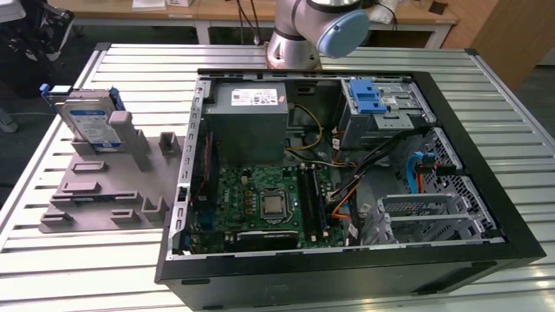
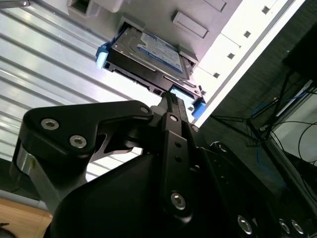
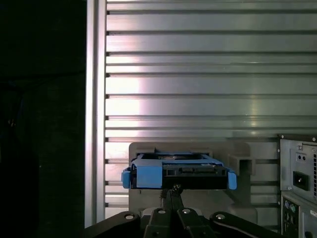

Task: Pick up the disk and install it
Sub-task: 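Reach for the disk, then pick up the disk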

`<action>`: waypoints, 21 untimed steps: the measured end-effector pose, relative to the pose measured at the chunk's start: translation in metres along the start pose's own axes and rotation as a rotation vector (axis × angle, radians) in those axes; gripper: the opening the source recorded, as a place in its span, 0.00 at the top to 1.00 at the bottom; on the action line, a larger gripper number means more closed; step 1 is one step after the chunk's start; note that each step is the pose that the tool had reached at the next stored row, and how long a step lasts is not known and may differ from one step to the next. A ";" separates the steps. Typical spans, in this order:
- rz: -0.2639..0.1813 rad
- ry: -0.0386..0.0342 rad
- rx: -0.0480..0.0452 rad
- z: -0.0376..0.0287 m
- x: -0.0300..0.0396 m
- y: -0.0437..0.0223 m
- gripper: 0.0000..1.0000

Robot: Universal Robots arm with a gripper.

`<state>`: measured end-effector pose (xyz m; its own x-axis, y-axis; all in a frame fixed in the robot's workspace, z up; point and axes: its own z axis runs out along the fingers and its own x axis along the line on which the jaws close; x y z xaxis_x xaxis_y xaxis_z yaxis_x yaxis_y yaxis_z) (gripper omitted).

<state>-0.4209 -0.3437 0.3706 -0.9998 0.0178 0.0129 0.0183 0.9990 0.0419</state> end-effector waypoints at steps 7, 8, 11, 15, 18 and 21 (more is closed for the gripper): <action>0.000 0.0001 0.0000 0.0005 0.0076 -0.0002 0.89; 0.000 0.0001 0.0000 0.0005 0.0082 -0.0002 0.89; 0.000 0.0001 0.0000 0.0005 0.0088 -0.0002 0.89; 0.000 0.0000 0.0000 0.0006 0.0090 -0.0002 0.89; -0.001 0.0000 0.0000 0.0005 0.0090 -0.0002 0.89; -0.009 0.0005 0.0001 0.0005 0.0091 -0.0002 0.89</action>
<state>-0.4299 -0.3437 0.3702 -0.9999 0.0091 0.0129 0.0096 0.9991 0.0419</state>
